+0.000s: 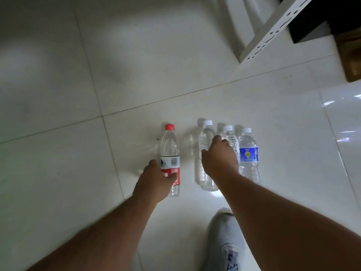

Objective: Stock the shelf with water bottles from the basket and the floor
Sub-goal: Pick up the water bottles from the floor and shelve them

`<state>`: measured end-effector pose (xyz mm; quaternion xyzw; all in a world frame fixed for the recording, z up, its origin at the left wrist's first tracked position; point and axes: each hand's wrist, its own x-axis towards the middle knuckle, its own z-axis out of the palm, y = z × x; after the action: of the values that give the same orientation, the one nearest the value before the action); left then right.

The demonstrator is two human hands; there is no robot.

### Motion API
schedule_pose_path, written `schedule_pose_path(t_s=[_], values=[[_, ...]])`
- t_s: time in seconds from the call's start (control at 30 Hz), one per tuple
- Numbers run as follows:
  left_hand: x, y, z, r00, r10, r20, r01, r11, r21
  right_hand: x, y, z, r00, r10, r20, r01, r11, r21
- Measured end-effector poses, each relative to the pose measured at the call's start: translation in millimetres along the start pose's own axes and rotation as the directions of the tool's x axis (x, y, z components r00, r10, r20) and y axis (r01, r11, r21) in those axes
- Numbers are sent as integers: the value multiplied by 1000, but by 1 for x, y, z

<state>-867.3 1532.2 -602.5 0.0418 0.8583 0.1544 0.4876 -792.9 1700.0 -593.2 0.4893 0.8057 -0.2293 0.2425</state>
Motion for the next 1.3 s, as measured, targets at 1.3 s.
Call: schedule_pose_path(t_s=[1.3], values=[[-517,10,-428,938,243,-247,-341,774,-533,-444,-261,-459,886,-451,-106,452,788,418]])
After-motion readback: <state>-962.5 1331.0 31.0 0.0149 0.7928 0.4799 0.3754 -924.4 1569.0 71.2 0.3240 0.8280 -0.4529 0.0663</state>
